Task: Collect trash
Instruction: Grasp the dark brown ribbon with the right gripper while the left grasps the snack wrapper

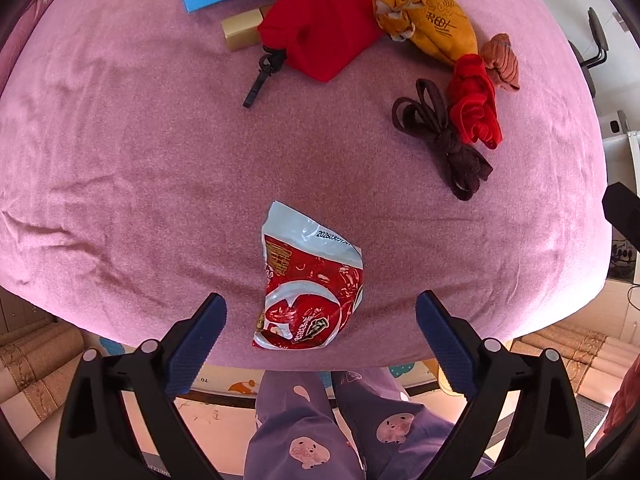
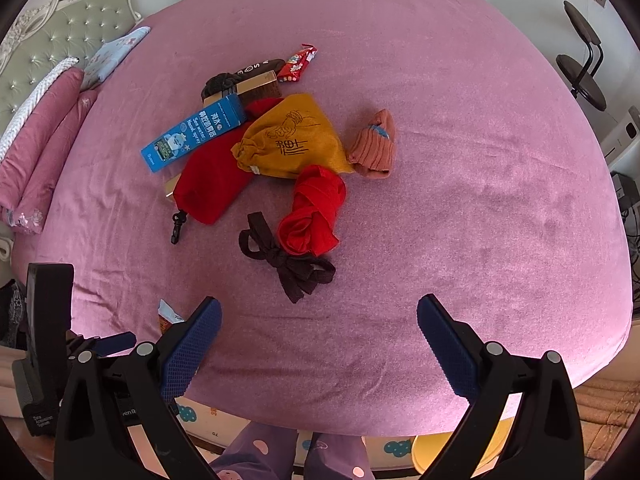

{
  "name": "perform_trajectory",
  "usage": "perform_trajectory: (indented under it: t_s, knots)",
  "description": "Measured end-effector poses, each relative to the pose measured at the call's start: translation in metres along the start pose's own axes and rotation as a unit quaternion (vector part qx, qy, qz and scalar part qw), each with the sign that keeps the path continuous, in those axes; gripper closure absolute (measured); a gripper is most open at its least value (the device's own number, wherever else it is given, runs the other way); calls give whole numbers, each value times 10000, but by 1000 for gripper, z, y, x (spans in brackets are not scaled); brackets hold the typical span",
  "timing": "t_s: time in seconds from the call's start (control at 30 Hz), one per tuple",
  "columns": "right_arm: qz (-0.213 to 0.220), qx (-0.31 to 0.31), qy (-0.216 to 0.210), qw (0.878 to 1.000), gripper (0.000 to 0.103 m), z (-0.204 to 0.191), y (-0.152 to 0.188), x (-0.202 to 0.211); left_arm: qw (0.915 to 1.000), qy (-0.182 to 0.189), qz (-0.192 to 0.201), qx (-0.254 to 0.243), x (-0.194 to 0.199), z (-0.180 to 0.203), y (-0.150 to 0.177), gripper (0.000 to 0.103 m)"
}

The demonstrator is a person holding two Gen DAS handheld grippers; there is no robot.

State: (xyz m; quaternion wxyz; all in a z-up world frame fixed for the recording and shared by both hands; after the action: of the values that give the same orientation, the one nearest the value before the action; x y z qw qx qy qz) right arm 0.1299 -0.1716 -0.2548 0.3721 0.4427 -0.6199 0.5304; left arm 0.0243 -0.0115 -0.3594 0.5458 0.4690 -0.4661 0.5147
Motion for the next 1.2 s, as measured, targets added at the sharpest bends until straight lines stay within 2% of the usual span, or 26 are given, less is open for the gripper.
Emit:
perform_trajectory:
  t_s: [0.1,0.17,0.3,0.5,0.57,0.77,0.87,1.0,1.07,1.13,1.2]
  knots:
    - [-112,-61,-25,9999,9,1,2,-16,9997,-82,-168,-160,-25,3,2,16]
    - [-168,-73,-18,9998,9,1,2,-24,9991,-176,-327,-207,-41,2,2,36]
    - [-232,-70,-32,9997,9,0,1,-36,9987,-271,-390,-176,-55,-1,-4,38]
    - [-350,-82,-145,9992,9,-5,1,-52,9988,-175,-454,-28,-48,-13,-13,59]
    - [-378,-101,-188,9991,9,-6,1,-57,9991,13,-423,88,-41,-18,-20,66]
    - [-592,-36,-321,9977,9,-15,0,-86,9976,518,-175,436,-20,-24,-54,69]
    - [-682,73,-246,9973,11,-20,-2,-103,9963,633,-109,572,-19,-26,-69,70]
    - [-971,-26,-227,9950,26,-21,-1,-128,9942,789,-137,713,-9,-31,-95,70]
    - [-1048,-5,34,9945,35,-17,0,-135,9943,804,-138,693,-9,-32,-99,70]
    - [-1011,2,168,9947,56,-15,-1,-132,9946,789,-150,662,-6,-33,-99,70]
    - [-1074,-76,-118,9941,74,-16,0,-128,9946,788,-162,653,-4,-32,-89,70]
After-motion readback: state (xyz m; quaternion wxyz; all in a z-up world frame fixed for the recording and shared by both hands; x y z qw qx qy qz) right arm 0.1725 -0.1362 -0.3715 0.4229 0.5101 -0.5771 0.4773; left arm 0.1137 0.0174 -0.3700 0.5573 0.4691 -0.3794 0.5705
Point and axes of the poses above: each gripper's, at about its wrist camera, not at the fingertips, and x roughly against the way its jaws point, z to its right, y to its underside, the point moved 8 cm from there along -x, roughly the way its jaws point, and after that the axes turned 2 degrees about x, right-handed, at the moved point
